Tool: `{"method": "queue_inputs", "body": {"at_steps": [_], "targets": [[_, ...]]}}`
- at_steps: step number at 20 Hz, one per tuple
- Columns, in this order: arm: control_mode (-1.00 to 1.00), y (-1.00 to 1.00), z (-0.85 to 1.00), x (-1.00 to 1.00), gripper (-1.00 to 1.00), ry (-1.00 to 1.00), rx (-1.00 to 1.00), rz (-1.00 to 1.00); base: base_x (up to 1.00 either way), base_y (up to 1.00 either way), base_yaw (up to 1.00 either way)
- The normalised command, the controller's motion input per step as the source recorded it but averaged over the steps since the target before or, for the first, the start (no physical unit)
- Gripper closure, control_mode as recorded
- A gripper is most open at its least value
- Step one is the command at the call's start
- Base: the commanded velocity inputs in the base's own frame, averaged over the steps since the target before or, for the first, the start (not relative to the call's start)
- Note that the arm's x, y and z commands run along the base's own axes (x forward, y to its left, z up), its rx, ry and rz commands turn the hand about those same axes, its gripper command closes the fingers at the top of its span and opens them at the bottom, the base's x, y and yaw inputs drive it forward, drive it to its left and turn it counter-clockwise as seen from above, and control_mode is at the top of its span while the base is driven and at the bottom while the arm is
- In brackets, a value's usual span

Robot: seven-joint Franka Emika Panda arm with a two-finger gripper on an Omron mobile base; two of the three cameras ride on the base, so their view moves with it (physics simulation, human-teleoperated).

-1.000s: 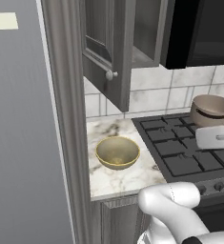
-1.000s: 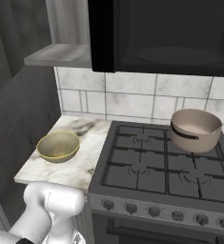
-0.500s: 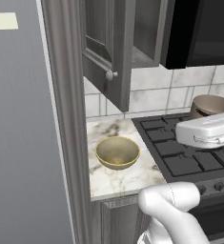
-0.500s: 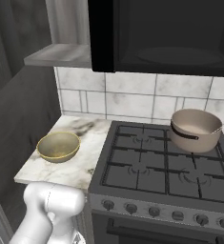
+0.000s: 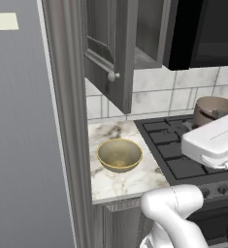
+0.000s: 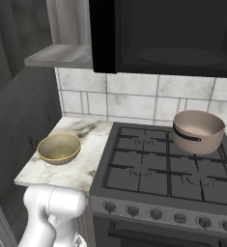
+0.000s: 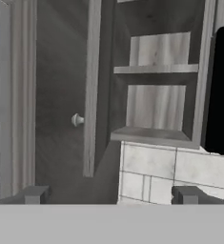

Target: Open the cabinet and move the ladle to the pot. Then close the cabinet.

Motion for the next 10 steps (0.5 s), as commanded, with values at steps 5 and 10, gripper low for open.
{"method": "queue_inputs", "body": {"at_steps": [5, 10], "targets": [[-1.00, 0.03, 0.01, 0.15, -1.00, -0.26, 0.00, 0.08, 0.00, 0.00, 0.00], [-1.00, 0.28, 0.00, 0.07, -1.00, -0.21, 0.00, 0.06, 0.00, 0.00, 0.00]]}}
